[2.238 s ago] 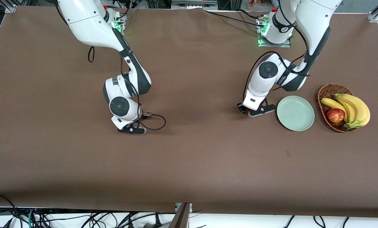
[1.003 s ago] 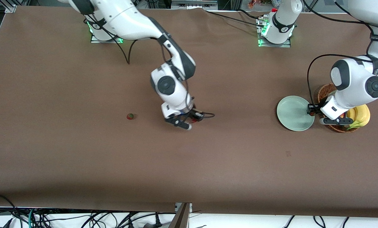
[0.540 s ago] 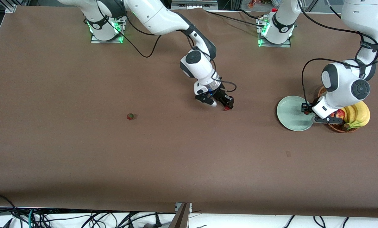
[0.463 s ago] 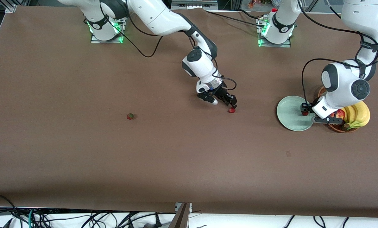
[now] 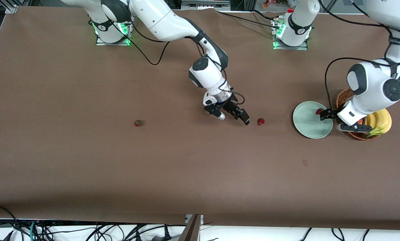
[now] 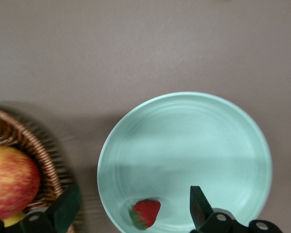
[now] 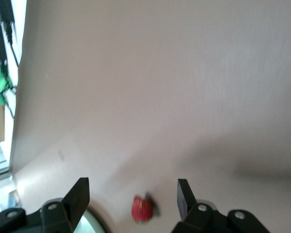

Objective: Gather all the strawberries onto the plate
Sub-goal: 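Release the strawberry onto the plate while the right gripper sets another down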

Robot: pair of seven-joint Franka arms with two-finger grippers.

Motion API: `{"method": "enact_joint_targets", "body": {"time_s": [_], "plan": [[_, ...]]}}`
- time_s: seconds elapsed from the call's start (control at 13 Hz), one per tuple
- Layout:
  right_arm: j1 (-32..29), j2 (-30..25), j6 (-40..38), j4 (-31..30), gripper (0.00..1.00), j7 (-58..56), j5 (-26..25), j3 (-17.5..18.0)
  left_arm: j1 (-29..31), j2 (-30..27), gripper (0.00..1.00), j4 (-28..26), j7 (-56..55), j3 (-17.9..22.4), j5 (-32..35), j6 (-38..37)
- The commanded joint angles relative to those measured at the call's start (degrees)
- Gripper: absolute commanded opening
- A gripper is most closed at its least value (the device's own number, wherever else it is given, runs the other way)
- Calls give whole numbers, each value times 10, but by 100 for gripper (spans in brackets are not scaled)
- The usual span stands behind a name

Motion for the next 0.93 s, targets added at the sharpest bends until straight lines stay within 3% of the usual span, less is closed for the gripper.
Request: {"method": "enact_joint_targets", "body": {"time_s": [0.0,0.31,0.62,0.85], "plan": [[-34,-49,-139,2,81,-89,1,5,-10,-50,100,7,-22,-8,-18,-46],[-79,-120,-336,-41,81,-290,-1,-17,-12,-63,100,2,-104,-70,-18,-58],[-79,-196,-440,-153,81,-469,0,-107,-17,-44,100,7,-312,-211,-9,-42],[-79,-230,-458,-240,81,-612,2,-175,-33,18,100,19,-467,-283,33,48]]}}
